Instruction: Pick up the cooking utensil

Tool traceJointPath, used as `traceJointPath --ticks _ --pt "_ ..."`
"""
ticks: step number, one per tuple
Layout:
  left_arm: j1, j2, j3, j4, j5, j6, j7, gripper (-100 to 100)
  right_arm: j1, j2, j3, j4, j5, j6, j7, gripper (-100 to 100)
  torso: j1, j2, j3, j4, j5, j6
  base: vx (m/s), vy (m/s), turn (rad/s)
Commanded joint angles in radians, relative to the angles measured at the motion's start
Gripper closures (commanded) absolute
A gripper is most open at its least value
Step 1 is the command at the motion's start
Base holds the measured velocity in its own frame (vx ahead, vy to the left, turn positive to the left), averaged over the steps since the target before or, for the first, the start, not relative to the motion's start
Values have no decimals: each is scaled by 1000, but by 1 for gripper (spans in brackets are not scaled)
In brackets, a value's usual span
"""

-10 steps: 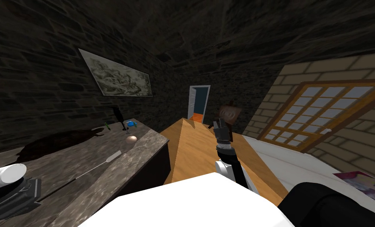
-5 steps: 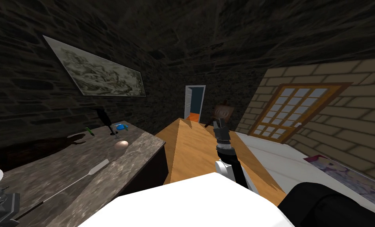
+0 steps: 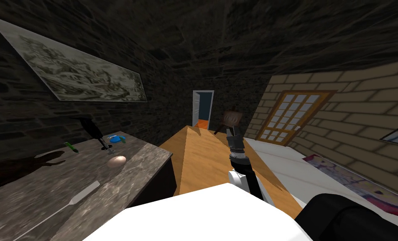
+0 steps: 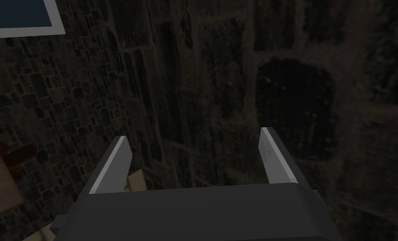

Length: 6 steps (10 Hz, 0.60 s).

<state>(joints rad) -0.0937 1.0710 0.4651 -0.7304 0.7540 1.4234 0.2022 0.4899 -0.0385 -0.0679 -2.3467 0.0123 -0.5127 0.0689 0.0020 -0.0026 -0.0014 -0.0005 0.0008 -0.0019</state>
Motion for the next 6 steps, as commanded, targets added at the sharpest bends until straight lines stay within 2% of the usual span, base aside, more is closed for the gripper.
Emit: traceJointPath --ticks 1,2,6 --pt "6 14 3 25 20 47 2 -100 0 0 0 0 0 0 0 0 0 0 0 0 0 0 37 30 -206" --pt "6 22 3 43 29 68 0 -100 0 0 0 0 0 0 0 0 0 0 0 0 0 0 45 36 -173" --pt "6 33 3 71 43 98 -2 -100 0 0 0 0 0 0 0 0 -1 1 0 0 0 -1 19 15 -54"
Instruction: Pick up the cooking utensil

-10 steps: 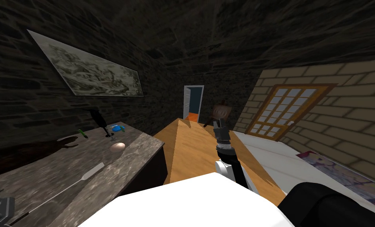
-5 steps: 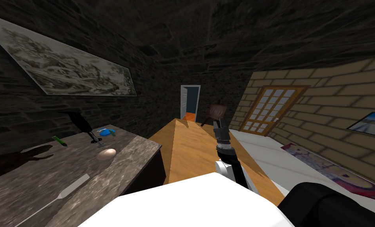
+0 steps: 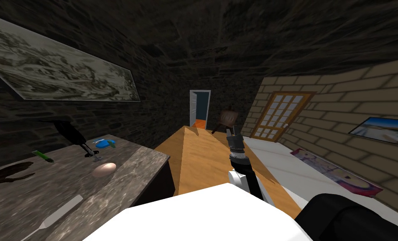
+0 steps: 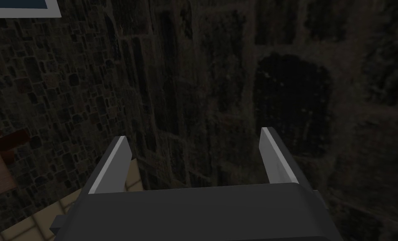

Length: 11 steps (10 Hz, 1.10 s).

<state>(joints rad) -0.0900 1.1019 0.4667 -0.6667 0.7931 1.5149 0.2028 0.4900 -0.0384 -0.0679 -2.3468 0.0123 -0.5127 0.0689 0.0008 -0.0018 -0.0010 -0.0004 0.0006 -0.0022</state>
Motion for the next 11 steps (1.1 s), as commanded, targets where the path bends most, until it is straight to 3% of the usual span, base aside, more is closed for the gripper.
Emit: traceJointPath --ticks 1,2,3,5,6,7,11 --pt "0 0 0 0 0 0 0 -100 0 0 0 0 0 0 0 0 0 0 0 0 0 0 7 6 -19" --pt "-1 0 -1 3 0 1 -1 0 0 0 0 0 0 0 0 0 0 0 0 0 0 0 0 0 0" --pt "8 -20 21 -27 -20 11 -20 -100 0 0 0 0 0 0 0 0 0 1 0 0 0 0 61 4 157" --pt "26 -61 65 -87 -62 30 -59 -100 1 0 0 0 0 0 0 0 0 -6 -3 -1 0 -2 111 -32 312" --pt "26 -61 65 -87 -62 30 -59 -100 0 0 0 0 0 0 0 0 -4 -4 -3 -1 -1 -1 36 -41 123" --pt "34 -81 86 -116 -83 39 -79 -100 0 0 0 0 0 0 0 0 -3 -2 -1 -1 -1 0 32 -34 106" --pt "34 -81 86 -116 -83 39 -79 -100 0 0 0 0 0 0 0 0 0 1 1 0 0 0 7 -8 24"
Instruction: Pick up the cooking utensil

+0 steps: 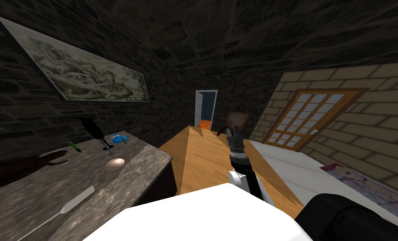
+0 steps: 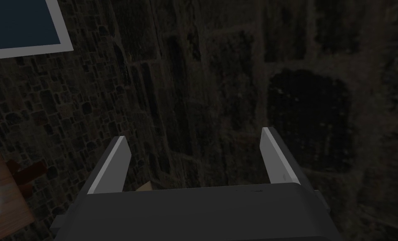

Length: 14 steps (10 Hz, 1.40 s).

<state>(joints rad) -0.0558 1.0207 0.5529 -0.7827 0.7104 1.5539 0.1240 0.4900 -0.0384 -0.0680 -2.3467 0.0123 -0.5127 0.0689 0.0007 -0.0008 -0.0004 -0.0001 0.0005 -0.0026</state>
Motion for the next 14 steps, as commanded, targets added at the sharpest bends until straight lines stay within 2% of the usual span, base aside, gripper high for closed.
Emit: traceJointPath --ticks 1,5,8,9,10,14 --pt "0 0 0 0 0 0 0 -100 0 0 0 0 0 0 0 0 0 0 0 0 0 0 6 -6 20" --pt "0 0 0 0 0 0 0 -100 0 0 0 0 0 0 0 0 1 1 0 0 0 0 -3 3 -10" --pt "-4 -40 -14 25 -17 -56 -5 -100 0 0 0 0 0 0 0 0 1 0 0 0 0 0 -4 4 -12" --pt "1 -36 -10 9 -13 -41 1 -100 0 0 0 0 0 0 0 0 1 0 0 0 0 0 0 0 0" --pt "1 -37 -10 10 -14 -44 1 100 0 0 0 0 0 0 0 0 0 0 0 0 0 0 0 0 0" --pt "1 -36 -9 10 -13 -44 2 100 0 0 0 0 0 0 0 0 1 0 0 0 1 0 -1 -1 1"
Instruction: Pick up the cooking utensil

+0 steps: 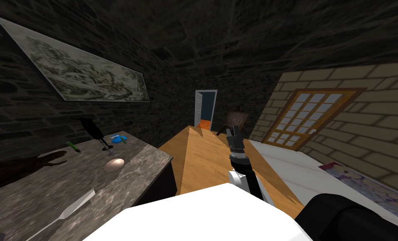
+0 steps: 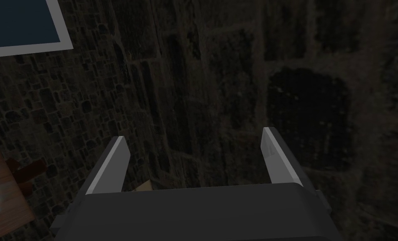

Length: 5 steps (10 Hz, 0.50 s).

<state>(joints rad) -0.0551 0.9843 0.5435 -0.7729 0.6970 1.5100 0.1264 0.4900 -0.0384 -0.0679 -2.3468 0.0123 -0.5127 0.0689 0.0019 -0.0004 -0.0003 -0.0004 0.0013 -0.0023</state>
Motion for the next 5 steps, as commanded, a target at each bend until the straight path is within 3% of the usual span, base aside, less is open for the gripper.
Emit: traceJointPath --ticks 1,2,4,5 --pt "0 0 0 0 0 0 0 0 0 0 0 0 0 0 0 0 0 0 0 0 0 0 0 0 0" --pt "-1 28 7 -5 10 33 -3 100 0 0 0 0 0 0 0 0 0 0 0 0 0 0 5 0 19" --pt "-6 29 5 5 8 24 -9 100 0 0 0 0 0 0 0 0 0 0 0 0 0 0 2 1 6" --pt "-5 29 6 1 9 28 -7 0 0 0 0 0 0 0 0 0 0 0 0 0 0 0 0 0 0"
